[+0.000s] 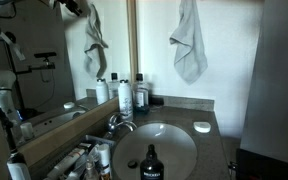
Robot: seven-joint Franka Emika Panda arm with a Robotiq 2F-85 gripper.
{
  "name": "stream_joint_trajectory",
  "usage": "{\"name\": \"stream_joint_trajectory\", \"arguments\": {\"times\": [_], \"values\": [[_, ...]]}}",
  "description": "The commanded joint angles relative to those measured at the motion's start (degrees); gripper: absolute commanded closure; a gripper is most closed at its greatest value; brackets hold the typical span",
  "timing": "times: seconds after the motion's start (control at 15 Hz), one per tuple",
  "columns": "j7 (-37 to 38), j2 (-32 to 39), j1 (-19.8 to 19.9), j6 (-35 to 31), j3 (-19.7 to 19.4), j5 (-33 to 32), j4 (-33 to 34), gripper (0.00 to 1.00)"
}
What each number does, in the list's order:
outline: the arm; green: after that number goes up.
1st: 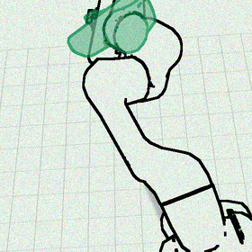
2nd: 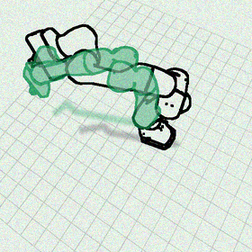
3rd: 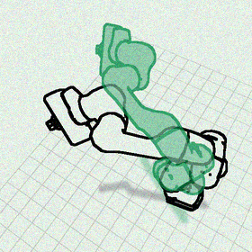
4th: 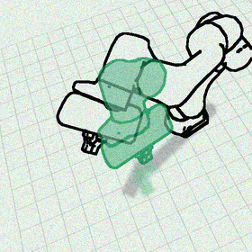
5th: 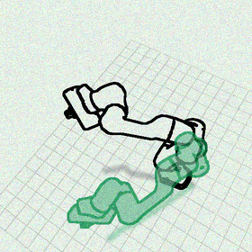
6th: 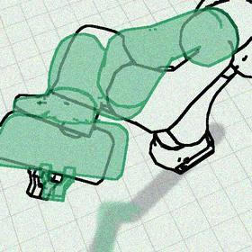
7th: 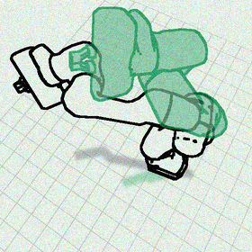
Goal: Hang the towel on the wall
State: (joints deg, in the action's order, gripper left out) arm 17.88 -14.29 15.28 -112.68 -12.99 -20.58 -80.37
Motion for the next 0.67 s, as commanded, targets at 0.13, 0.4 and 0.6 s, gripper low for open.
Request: {"name": "stream_joint_trajectory", "arguments": {"times": [0.13,0.4,0.6], "values": [[-1.4,-0.2,0.5,4.1,0.3,0.5,0.8,0.00],[-0.8,-2.0,-0.3,2.8,0.5,-0.5,-1.1,0.00],[-0.5,-4.6,-0.6,2.7,1.8,-1.3,-3.3,0.00]]}}
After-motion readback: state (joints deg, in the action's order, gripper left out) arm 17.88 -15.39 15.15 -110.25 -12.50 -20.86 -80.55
